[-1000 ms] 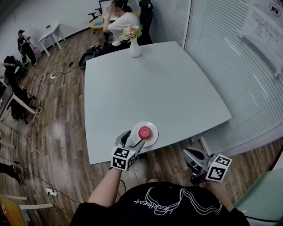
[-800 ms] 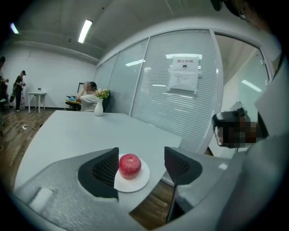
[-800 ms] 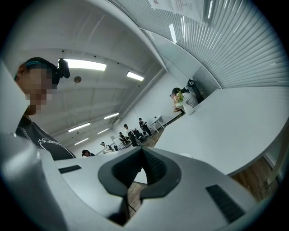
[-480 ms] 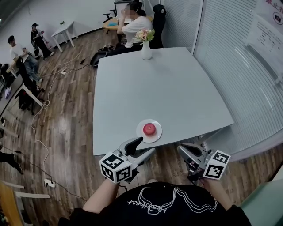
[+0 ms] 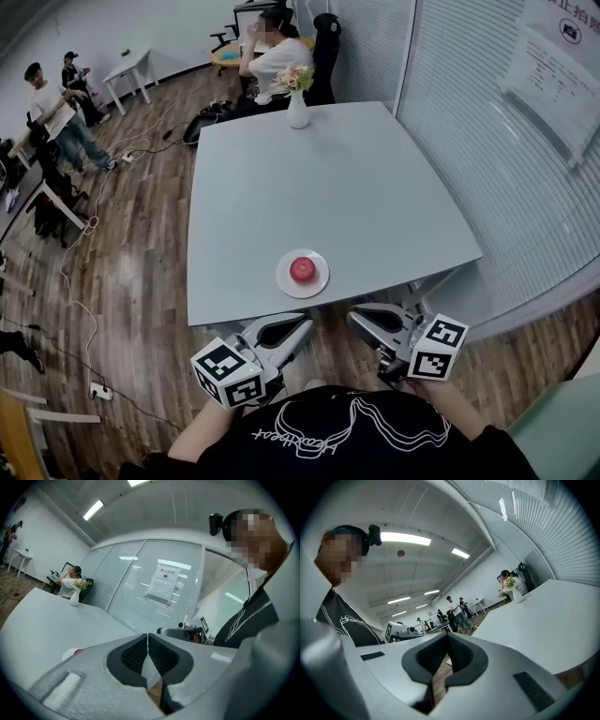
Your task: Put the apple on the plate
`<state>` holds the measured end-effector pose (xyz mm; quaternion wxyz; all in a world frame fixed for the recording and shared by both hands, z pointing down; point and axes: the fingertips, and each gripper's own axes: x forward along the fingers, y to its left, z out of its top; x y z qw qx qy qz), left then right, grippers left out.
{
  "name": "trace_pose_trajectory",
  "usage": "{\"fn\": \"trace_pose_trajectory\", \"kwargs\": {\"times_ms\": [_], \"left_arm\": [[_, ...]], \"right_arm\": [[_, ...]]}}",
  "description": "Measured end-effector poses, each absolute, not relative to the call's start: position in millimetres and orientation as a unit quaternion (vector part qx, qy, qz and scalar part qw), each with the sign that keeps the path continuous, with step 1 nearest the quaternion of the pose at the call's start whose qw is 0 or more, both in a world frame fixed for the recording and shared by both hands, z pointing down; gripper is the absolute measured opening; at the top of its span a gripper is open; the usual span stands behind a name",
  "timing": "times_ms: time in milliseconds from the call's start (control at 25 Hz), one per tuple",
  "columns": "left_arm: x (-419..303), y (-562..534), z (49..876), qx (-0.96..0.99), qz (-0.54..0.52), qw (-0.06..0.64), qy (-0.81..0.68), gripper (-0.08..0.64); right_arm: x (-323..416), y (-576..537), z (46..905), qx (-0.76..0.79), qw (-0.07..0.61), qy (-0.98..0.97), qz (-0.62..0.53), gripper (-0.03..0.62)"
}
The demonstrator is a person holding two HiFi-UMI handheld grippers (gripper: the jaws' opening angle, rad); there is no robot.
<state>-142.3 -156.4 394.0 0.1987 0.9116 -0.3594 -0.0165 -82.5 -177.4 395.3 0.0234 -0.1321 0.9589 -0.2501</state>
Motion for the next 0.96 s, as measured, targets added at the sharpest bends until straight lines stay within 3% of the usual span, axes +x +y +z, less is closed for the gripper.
{"fn": "trace_pose_trajectory", "kwargs": {"times_ms": [960], "left_arm": [[-145, -163, 399, 0.916, 0.003, 0.198, -0.348, 0.015]], "right_arm": [[-90, -182, 410, -0.148, 0.006, 0.958, -0.244, 0.009]]}}
